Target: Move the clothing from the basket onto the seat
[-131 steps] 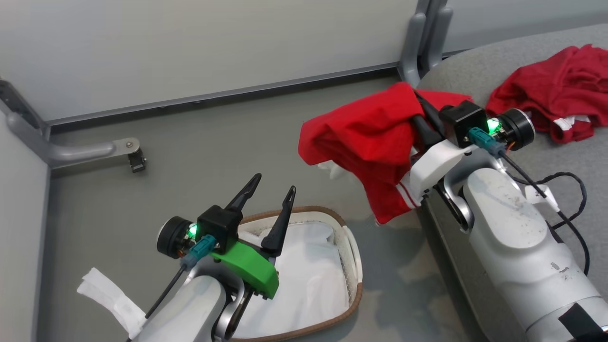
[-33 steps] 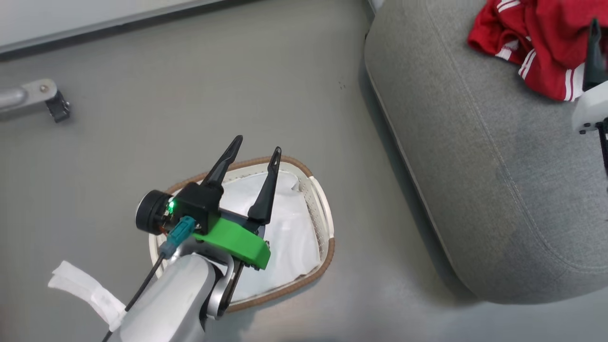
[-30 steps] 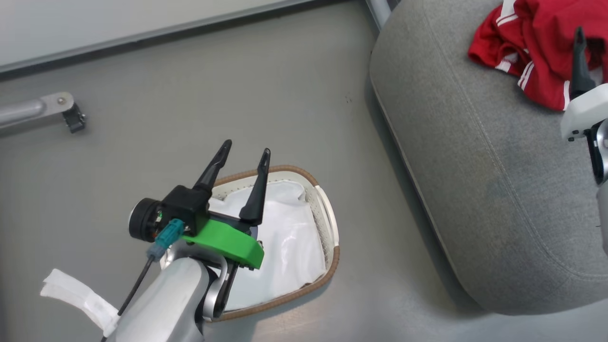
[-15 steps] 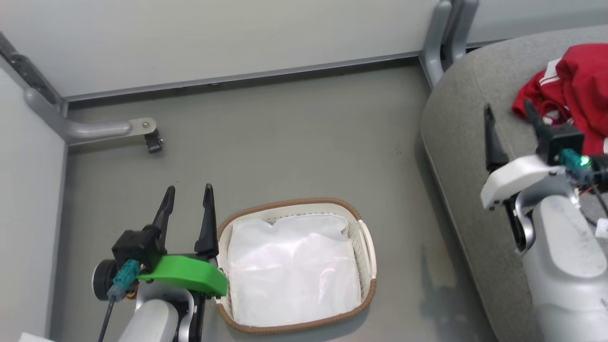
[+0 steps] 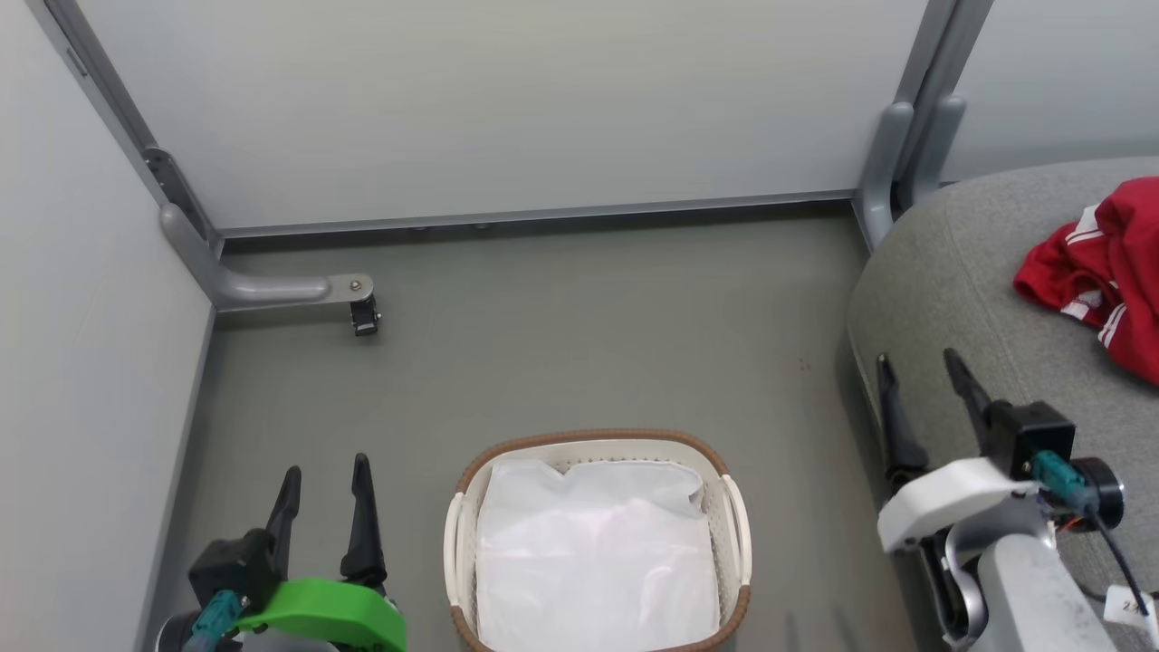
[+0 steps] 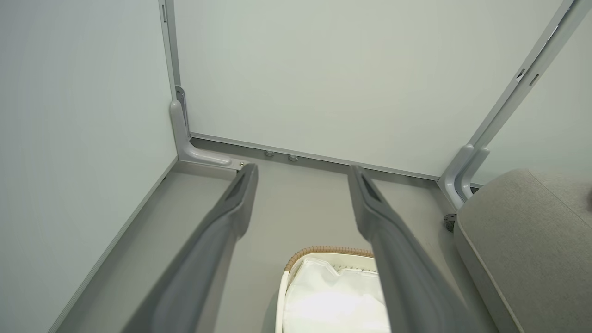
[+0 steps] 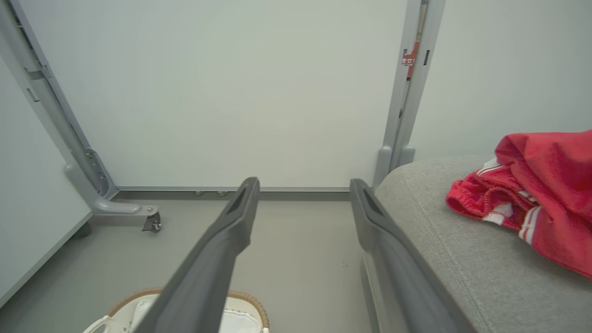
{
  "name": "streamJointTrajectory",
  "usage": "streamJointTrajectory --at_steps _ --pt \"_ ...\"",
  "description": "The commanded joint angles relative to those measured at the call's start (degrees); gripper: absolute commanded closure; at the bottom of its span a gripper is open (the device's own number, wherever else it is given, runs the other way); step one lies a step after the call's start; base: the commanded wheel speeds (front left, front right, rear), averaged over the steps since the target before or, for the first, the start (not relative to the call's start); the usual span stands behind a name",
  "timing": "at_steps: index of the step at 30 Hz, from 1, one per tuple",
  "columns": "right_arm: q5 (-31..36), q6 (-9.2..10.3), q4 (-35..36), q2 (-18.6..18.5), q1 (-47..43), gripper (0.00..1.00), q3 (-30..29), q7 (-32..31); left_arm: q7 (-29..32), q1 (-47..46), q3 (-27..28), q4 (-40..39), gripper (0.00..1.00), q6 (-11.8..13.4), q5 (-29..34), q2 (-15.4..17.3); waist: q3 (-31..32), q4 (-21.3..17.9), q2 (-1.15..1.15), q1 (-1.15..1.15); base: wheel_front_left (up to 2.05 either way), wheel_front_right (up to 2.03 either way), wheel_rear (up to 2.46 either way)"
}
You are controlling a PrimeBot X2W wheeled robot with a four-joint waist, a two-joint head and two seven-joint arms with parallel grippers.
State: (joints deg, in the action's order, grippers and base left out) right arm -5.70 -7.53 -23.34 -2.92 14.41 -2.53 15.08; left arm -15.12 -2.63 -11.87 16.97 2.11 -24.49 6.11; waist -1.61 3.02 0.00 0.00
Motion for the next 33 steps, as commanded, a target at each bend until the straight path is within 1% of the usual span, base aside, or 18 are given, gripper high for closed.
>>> streamJointTrajectory --at_steps 1,7,11,22,33 --pt "-1.4 0.08 1.1 -0.1 -2.2 0.0 1.2 0.1 0.0 1.4 0.7 -0.2 0.0 -0.5 0.6 -0.4 1.1 0.7 0.0 0.0 0.0 0.0 0.0" --pt "-5.1 0.08 4.0 -0.1 -7.3 0.0 4.5 0.1 0.0 4.3 2.7 -1.5 0.0 -1.6 2.2 -1.0 1.7 0.4 0.0 0.0 0.0 0.0 0.0" --pt "-5.6 0.08 5.1 -0.1 -8.8 0.0 6.0 0.1 0.0 6.0 3.7 -2.9 0.0 -1.8 2.9 -1.5 1.8 -0.1 0.0 0.0 0.0 0.0 0.0" --pt "-6.1 0.08 5.8 -0.1 -10.1 0.0 6.3 0.1 0.0 7.3 4.9 -4.2 0.0 -2.7 4.1 -2.4 1.7 -0.4 0.0 0.0 0.0 0.0 0.0" --pt "-7.0 0.08 5.2 -0.1 -9.9 0.0 6.4 0.1 0.0 6.8 5.4 -2.7 0.0 -3.5 4.3 -2.7 1.6 -0.4 0.0 0.0 0.0 0.0 0.0"
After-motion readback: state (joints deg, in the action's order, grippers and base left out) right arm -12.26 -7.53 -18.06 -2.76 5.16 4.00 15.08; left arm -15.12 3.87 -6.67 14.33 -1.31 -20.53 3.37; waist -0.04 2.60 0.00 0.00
